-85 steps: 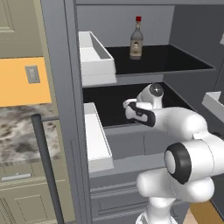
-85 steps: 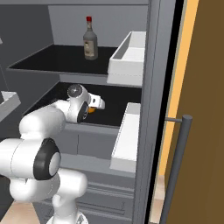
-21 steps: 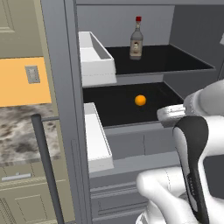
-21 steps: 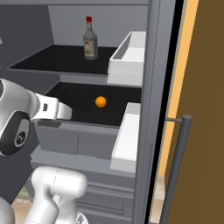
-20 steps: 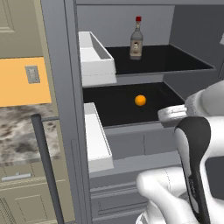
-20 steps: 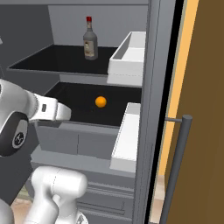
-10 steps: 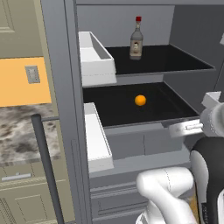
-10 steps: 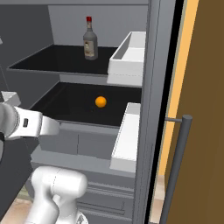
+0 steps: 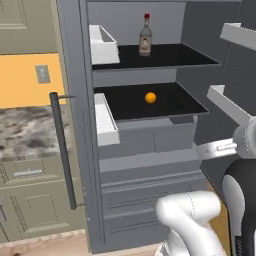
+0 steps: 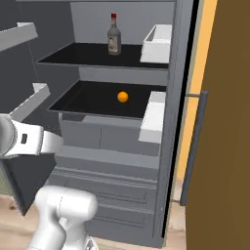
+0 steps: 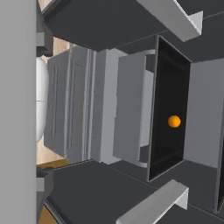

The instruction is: Place the liquors on the top shelf of the fridge to keep them out of children's reach, and place the orange on lower shelves for easy access.

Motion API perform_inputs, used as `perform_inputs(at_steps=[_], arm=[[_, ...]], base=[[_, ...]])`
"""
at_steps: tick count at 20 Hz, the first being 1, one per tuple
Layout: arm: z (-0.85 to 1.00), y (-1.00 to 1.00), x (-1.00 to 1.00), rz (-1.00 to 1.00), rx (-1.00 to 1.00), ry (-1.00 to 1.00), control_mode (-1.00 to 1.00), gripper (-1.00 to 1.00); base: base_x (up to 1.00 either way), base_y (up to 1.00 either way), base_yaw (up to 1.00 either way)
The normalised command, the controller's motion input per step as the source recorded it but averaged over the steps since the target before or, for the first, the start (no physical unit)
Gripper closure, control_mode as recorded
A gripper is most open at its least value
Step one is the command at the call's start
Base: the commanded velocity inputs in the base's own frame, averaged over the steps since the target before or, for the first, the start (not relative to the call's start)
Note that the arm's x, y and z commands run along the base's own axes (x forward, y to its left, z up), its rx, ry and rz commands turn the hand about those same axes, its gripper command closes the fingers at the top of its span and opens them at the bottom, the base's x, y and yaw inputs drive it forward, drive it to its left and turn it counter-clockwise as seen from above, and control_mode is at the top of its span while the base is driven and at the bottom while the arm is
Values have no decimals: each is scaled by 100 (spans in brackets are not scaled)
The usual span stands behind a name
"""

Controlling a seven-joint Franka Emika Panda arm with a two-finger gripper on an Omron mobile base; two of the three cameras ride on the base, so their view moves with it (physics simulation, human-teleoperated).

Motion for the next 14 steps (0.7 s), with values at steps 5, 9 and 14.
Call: perform_inputs(at_steps=[5, 9, 14], arm=[[0, 0, 0, 0, 0, 0, 100, -100], [0, 0, 0, 0, 0, 0, 100, -100], [0, 0, 0, 0, 0, 0, 100, -100]], base=[[-39, 75, 2], [4, 97, 1], [30, 100, 0]])
